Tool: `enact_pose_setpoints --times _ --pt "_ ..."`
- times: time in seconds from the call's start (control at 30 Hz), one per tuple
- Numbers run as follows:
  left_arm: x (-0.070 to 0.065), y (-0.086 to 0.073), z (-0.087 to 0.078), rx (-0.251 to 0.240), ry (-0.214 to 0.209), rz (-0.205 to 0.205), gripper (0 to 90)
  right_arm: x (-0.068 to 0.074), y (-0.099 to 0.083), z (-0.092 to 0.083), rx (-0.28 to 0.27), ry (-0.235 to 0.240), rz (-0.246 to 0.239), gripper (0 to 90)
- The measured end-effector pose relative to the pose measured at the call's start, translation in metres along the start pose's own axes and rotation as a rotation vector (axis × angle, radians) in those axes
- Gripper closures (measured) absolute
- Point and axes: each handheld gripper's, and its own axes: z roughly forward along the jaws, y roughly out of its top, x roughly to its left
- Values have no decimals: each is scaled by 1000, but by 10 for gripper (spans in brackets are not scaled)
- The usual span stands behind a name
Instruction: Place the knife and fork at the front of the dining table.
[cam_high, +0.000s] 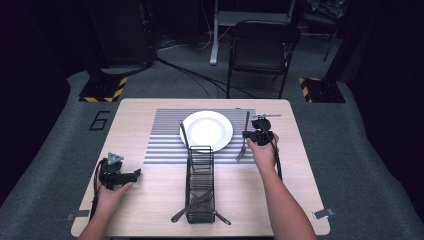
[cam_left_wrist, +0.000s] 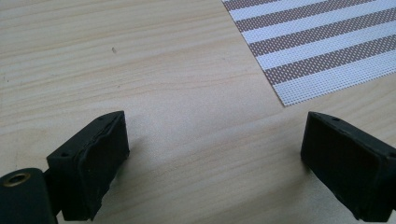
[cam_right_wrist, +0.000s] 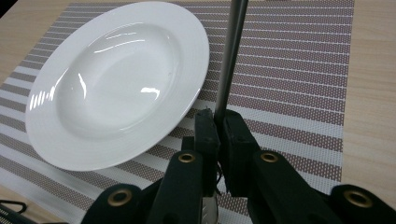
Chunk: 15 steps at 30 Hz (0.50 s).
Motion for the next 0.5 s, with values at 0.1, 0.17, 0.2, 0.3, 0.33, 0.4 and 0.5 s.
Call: enact_pose_setpoints --times 0.1,0.17,0.2,0.3,0.33,0.4,0.5 --pt "0 0 0 0 0 0 73 -2 0 4 -7 -3 6 858" --pt "0 0 0 0 0 1 73 -6 -1 9 -11 1 46 859" --pt "0 0 0 0 0 0 73 -7 -1 11 -12 2 60 859" --pt "0 0 0 0 0 0 73 -9 -1 14 -22 -4 77 860" --pt "0 0 0 0 0 0 73 -11 -1 16 -32 -15 86 861" --pt "0 0 0 0 1 -1 73 -10 -1 16 -31 -16 105 862" --pt "0 0 0 -1 1 0 73 -13 -1 19 -42 -12 131 867"
